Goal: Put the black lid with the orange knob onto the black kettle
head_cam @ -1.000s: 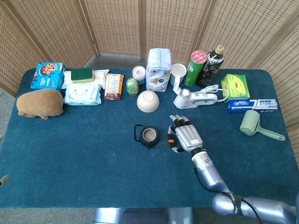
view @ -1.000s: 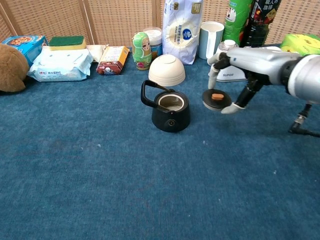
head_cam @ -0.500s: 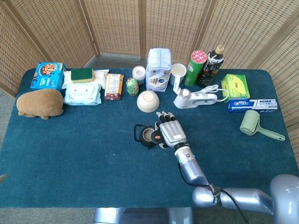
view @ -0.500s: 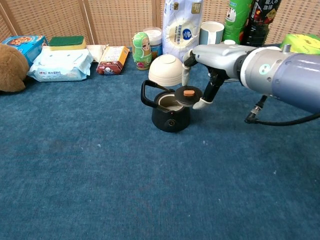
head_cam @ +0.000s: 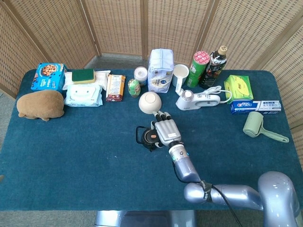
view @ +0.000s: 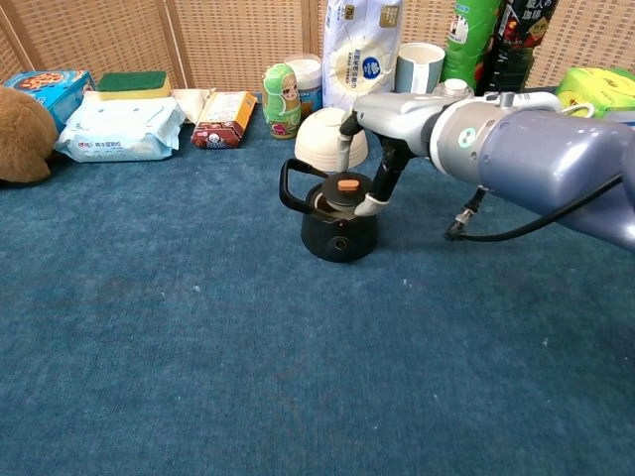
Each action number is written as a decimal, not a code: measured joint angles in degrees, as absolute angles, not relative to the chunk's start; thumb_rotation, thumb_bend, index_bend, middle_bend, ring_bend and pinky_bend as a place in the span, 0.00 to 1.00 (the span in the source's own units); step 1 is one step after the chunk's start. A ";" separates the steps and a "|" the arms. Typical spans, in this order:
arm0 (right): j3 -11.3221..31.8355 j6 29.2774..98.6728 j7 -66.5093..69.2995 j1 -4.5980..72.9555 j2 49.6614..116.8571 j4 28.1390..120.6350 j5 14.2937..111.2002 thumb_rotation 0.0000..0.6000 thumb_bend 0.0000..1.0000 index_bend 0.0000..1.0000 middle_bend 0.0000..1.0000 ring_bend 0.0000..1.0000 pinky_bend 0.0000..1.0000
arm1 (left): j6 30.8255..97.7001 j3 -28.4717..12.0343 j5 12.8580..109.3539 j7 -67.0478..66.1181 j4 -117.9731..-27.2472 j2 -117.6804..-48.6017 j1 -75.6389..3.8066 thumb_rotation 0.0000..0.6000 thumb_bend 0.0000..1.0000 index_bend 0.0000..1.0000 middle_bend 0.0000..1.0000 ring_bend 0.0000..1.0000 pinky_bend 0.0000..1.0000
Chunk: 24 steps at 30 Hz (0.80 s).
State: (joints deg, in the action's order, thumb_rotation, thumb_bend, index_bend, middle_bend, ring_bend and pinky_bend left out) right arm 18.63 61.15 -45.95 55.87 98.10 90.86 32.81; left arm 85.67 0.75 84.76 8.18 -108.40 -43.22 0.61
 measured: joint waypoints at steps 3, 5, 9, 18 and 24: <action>18.94 61.81 -46.43 56.84 98.77 90.31 31.62 1.00 0.29 0.46 0.07 0.02 0.04 | 85.62 0.81 84.87 8.20 -108.50 -43.13 0.61 1.00 0.13 0.00 0.00 0.00 0.05; 19.07 62.26 -46.74 57.39 99.08 89.89 30.86 1.00 0.29 0.46 0.07 0.02 0.04 | 85.89 0.84 84.97 8.26 -108.51 -43.10 0.75 1.00 0.13 0.00 0.00 0.00 0.05; 19.11 62.65 -46.77 57.77 99.21 89.35 29.99 1.00 0.29 0.46 0.07 0.02 0.04 | 86.16 0.84 84.99 8.78 -108.38 -43.00 0.95 1.00 0.13 0.00 0.00 0.00 0.05; 18.89 62.64 -46.25 58.35 99.29 88.92 28.40 1.00 0.29 0.46 0.07 0.02 0.04 | 85.93 0.90 85.25 8.80 -108.45 -42.98 0.86 1.00 0.13 0.00 0.00 0.00 0.05; 18.42 62.51 -46.03 58.79 99.97 88.43 27.41 1.00 0.29 0.36 0.06 0.01 0.04 | 86.09 0.87 85.21 8.93 -108.43 -42.98 0.96 1.00 0.13 0.00 0.00 0.00 0.05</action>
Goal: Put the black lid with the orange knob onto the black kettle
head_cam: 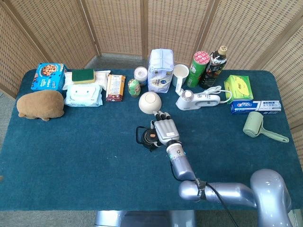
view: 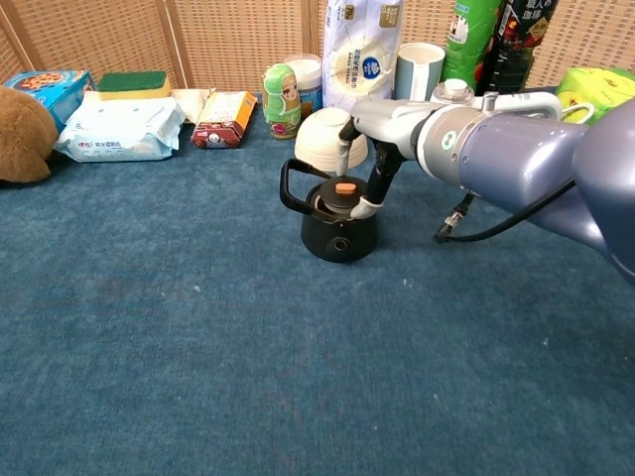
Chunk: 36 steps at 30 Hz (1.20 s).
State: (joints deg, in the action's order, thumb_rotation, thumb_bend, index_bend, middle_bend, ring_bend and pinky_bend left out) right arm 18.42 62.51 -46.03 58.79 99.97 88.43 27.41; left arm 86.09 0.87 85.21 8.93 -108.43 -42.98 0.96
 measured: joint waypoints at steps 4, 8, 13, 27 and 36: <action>18.31 62.38 -46.10 59.11 100.26 88.06 26.25 1.00 0.27 0.19 0.04 0.00 0.04 | 86.41 0.88 85.34 9.58 -108.23 -42.82 1.14 1.00 0.13 0.00 0.00 0.00 0.05; 18.31 62.82 -45.78 59.16 100.04 88.57 26.56 1.00 0.25 0.11 0.03 0.00 0.04 | 86.46 0.89 85.41 9.98 -108.08 -42.69 1.19 1.00 0.13 0.00 0.00 0.00 0.05; 18.22 63.45 -45.52 59.07 99.41 89.80 26.97 1.00 0.25 0.06 0.03 0.00 0.04 | 86.59 0.95 85.63 10.03 -108.04 -42.65 1.28 1.00 0.13 0.00 0.00 0.00 0.05; 18.66 65.74 -45.97 59.25 96.31 94.70 27.08 1.00 0.25 0.05 0.03 0.00 0.04 | 86.46 0.93 85.61 9.42 -108.21 -42.82 1.21 1.00 0.13 0.00 0.00 0.00 0.05; 19.15 66.69 -45.14 59.47 95.99 94.52 27.66 1.00 0.25 0.05 0.03 0.00 0.04 | 86.39 1.04 85.87 9.00 -108.48 -42.94 1.19 1.00 0.13 0.00 0.00 0.00 0.05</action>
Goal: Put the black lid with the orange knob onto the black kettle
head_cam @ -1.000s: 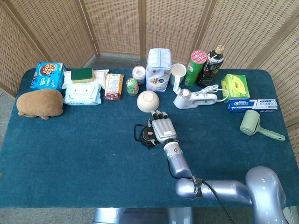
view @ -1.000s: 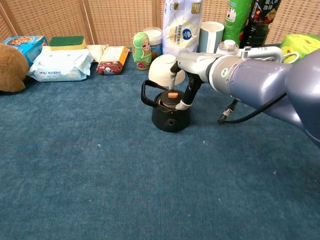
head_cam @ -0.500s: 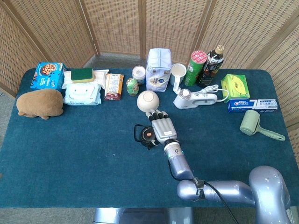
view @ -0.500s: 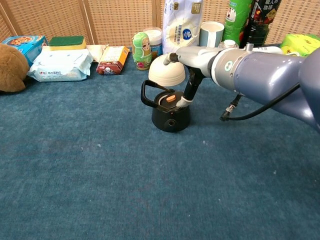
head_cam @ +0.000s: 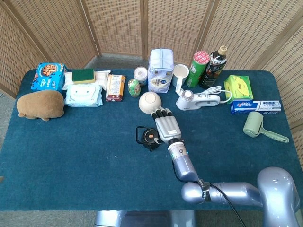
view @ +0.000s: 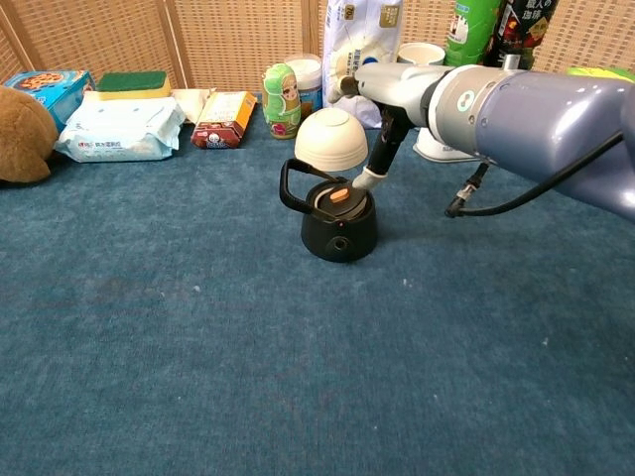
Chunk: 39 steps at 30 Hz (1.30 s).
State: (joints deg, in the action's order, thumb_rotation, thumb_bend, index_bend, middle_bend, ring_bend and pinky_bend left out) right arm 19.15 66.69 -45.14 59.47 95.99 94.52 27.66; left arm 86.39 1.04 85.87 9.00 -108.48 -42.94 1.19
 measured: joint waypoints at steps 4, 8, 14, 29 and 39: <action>18.93 66.52 -44.76 59.53 96.63 92.95 27.48 1.00 0.25 0.05 0.03 0.00 0.04 | 86.54 0.95 85.69 9.37 -108.38 -42.88 1.26 1.00 0.13 0.00 0.00 0.00 0.05; 18.28 65.68 -43.90 59.32 97.52 90.59 27.39 1.00 0.25 0.05 0.03 0.00 0.04 | 86.44 0.85 85.39 9.91 -108.14 -42.74 1.23 1.00 0.13 0.00 0.00 0.00 0.05; 17.37 64.63 -43.11 59.01 98.69 88.43 27.64 1.00 0.25 0.05 0.03 0.00 0.06 | 86.22 0.85 85.42 9.99 -108.15 -42.63 1.13 1.00 0.13 0.00 0.00 0.00 0.05; 17.46 66.84 -43.17 57.81 94.91 95.26 30.37 1.00 0.25 0.05 0.03 0.01 0.06 | 86.54 0.95 85.77 10.35 -108.00 -42.55 1.34 1.00 0.13 0.00 0.00 0.00 0.05; 12.87 71.35 -41.23 51.72 83.25 106.14 42.01 0.77 0.01 0.08 0.05 0.00 0.01 | 86.99 1.04 85.84 9.17 -108.21 -42.77 1.59 1.00 0.13 0.00 0.00 0.00 0.05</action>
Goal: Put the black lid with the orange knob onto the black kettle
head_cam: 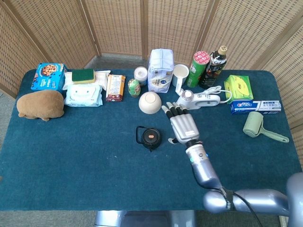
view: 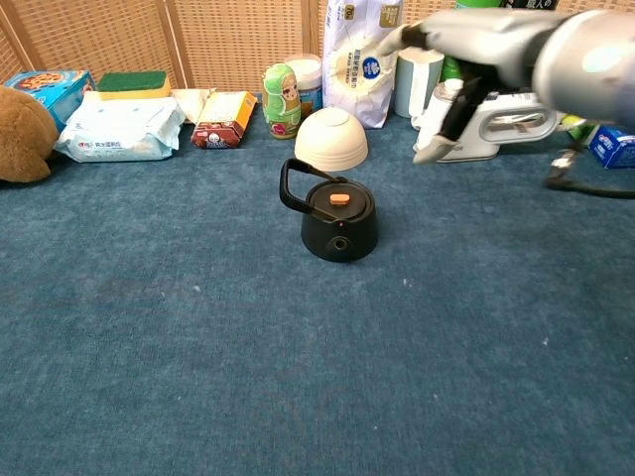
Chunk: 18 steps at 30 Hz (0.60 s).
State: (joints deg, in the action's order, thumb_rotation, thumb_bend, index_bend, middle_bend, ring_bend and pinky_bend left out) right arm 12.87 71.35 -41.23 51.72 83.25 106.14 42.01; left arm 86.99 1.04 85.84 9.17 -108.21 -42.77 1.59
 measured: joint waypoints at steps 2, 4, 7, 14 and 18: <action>11.13 72.34 -39.37 49.73 81.41 106.75 46.39 0.75 0.00 0.08 0.05 0.00 0.01 | 87.15 1.01 85.69 8.09 -108.45 -42.94 1.66 1.00 0.13 0.00 0.00 0.00 0.05; 9.32 73.56 -37.24 47.71 79.64 106.76 50.91 0.75 0.00 0.08 0.05 0.00 0.01 | 87.42 1.05 85.87 6.86 -108.79 -43.21 1.75 1.00 0.13 0.00 0.00 0.00 0.05; 6.13 75.80 -31.80 43.89 76.71 105.75 59.66 0.75 0.00 0.08 0.05 0.00 0.01 | 87.85 1.22 86.52 5.24 -109.20 -43.82 1.94 1.00 0.13 0.00 0.00 0.00 0.05; -0.53 82.00 -16.53 33.96 70.60 97.77 75.18 0.74 0.00 0.10 0.07 0.00 0.00 | 88.27 1.55 87.54 3.12 -109.51 -44.88 2.13 1.00 0.13 0.00 0.00 0.00 0.05; -2.49 85.26 -12.21 30.02 69.16 91.66 79.34 0.72 0.00 0.11 0.07 0.00 0.00 | 88.54 1.67 87.80 2.51 -109.55 -45.16 2.29 1.00 0.13 0.00 0.00 0.00 0.05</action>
